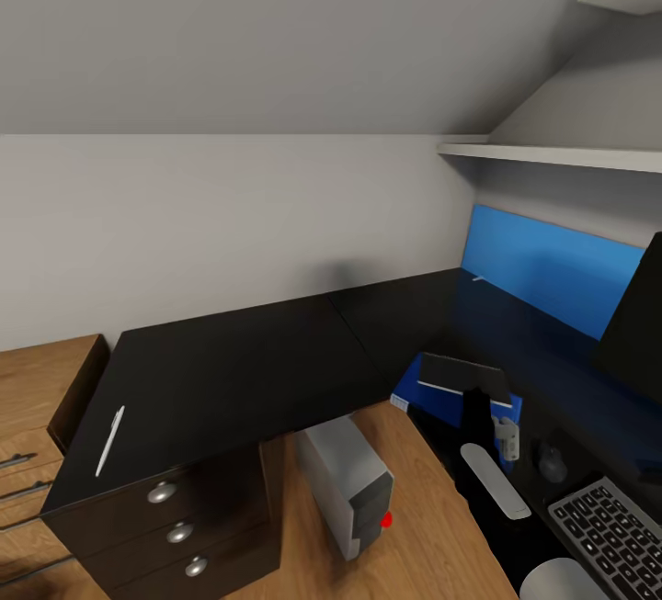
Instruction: In the bedroom, organize the workspace by keeping the computer under the desk, ensuring the monitor is on the desk, placing the keyboard on the desk next to the monitor, placing the mouse on the desk next to the keyboard, moving the folder from the swivel chair onto the desk next to the mouse, stacking the notebook on top of the folder with the pen on top of the notebook, and positioning the swivel chair next to the desk.
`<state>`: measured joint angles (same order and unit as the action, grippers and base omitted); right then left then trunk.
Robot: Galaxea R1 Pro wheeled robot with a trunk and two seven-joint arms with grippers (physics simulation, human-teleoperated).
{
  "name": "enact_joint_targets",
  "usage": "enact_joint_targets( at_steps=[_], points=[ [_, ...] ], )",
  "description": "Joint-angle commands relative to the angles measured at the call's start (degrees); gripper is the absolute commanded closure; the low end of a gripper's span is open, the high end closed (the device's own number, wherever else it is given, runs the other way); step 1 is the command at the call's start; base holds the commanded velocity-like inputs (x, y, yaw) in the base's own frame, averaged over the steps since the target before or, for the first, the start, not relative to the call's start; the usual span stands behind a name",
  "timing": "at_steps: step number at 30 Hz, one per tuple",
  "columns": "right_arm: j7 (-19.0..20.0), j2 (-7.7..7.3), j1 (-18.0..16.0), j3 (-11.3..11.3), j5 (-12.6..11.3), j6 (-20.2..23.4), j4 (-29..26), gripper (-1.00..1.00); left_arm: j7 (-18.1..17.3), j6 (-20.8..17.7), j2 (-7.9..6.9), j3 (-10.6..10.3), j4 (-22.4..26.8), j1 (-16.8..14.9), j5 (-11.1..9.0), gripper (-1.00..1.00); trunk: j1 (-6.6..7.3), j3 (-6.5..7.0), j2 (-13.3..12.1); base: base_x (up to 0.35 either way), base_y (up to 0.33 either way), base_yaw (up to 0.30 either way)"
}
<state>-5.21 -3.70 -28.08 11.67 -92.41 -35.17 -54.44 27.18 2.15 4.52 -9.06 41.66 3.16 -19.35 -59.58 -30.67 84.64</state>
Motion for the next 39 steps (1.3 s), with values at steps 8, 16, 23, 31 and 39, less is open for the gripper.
enact_joint_targets(
  at_steps=[8, 16, 23, 31, 39],
  points=[
    [-0.6, -0.08, 0.0, 0.4, 0.1, -0.3, -0.1, 1.00, 0.3, 0.2, -0.04, -0.3, 0.1, 0.0, -0.6, -1.00, -0.02, -0.05, 0.0, 0.065, 0.000, 0.000],
    [-0.7, -0.08, 0.0, 0.4, 0.1, -0.3, -0.1, 1.00, 0.3, 0.2, -0.04, -0.2, 0.1, 0.0, -0.6, -1.00, -0.02, -0.05, 0.0, 0.007, 0.000, 0.000],
    [-1.8, -0.08, 0.0, 0.4, 0.1, -0.3, -0.1, -1.00, 0.3, 0.2, -0.04, -0.2, 0.1, 0.0, -0.6, -1.00, -0.02, -0.05, 0.0, 0.000, 0.000, 0.000],
    [-1.9, -0.08, 0.0, 0.4, 0.3, -0.4, -0.2, -1.00, 0.3, 0.2, -0.04, -0.3, 0.1, 0.0, -0.6, -1.00, -0.02, -0.05, 0.0, 0.000, 0.000, 0.000],
    [-1.9, -0.11, 0.0, 0.3, 0.3, -0.4, -0.2, -1.00, 0.3, 0.1, -0.04, -0.3, 0.1, 0.0, -0.6, -1.00, -0.02, -0.05, 0.0, -0.118, 0.000, 0.000]
  ],
)
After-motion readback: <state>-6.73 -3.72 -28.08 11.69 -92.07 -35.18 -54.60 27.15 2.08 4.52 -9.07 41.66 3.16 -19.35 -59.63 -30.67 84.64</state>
